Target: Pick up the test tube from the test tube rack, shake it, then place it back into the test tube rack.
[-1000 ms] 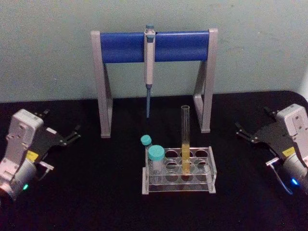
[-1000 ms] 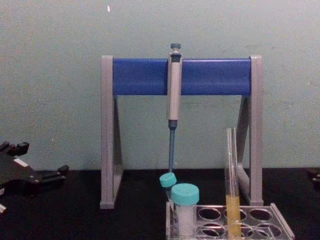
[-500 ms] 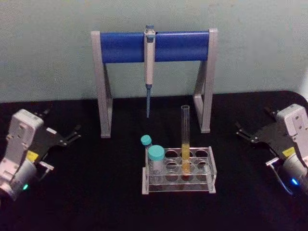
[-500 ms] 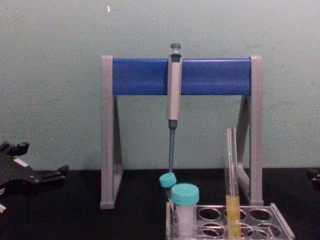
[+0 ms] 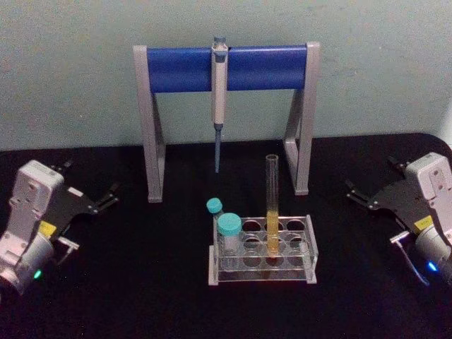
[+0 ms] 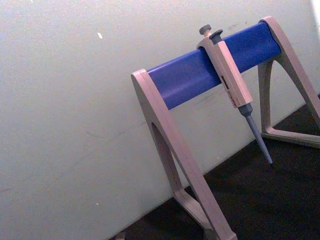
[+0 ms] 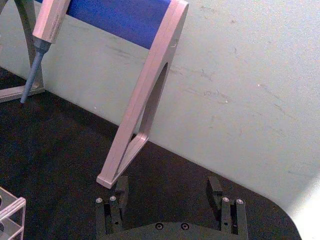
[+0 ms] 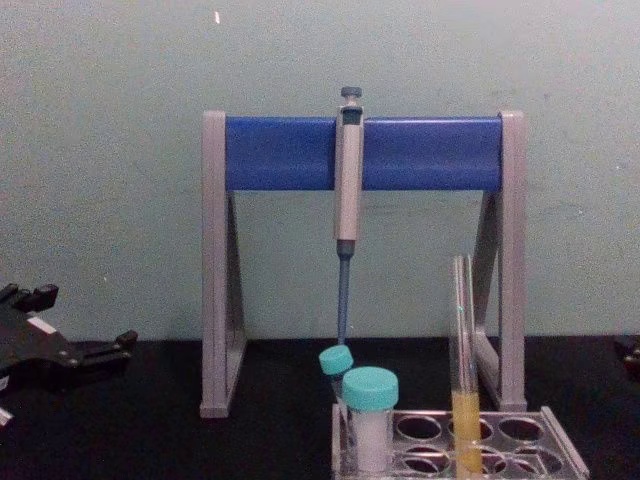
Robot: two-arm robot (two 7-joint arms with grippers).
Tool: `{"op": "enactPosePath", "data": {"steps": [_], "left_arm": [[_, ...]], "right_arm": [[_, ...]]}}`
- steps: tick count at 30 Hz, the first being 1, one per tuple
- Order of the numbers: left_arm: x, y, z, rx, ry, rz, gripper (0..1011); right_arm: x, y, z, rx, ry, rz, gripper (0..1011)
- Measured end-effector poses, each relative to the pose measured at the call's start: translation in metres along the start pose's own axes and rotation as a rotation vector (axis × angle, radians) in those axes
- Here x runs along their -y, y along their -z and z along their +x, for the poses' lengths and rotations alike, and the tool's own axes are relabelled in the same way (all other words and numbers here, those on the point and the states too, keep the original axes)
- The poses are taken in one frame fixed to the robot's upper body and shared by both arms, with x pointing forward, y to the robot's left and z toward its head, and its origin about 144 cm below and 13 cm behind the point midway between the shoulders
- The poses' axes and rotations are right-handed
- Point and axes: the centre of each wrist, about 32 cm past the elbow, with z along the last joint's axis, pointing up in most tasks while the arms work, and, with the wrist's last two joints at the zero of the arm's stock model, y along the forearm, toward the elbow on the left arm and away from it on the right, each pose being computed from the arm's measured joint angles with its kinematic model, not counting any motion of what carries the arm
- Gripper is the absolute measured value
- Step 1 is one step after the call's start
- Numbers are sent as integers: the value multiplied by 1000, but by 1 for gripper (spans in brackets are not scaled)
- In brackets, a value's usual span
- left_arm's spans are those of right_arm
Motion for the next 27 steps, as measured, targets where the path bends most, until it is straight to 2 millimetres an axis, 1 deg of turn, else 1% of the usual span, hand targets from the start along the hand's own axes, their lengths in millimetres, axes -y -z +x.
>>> {"op": "enactPosePath", "data": {"steps": [15, 21, 27], "left_arm": [[0, 0, 0, 0, 0, 0, 1010], [0, 0, 0, 0, 0, 0, 1010], [0, 0, 0, 0, 0, 0, 1009]], "right_arm": [[1, -2, -1, -23, -28, 5, 1000], [4, -9, -7, -82, -82, 19, 1000], [7, -19, -16, -151, -174, 39, 1000]]}}
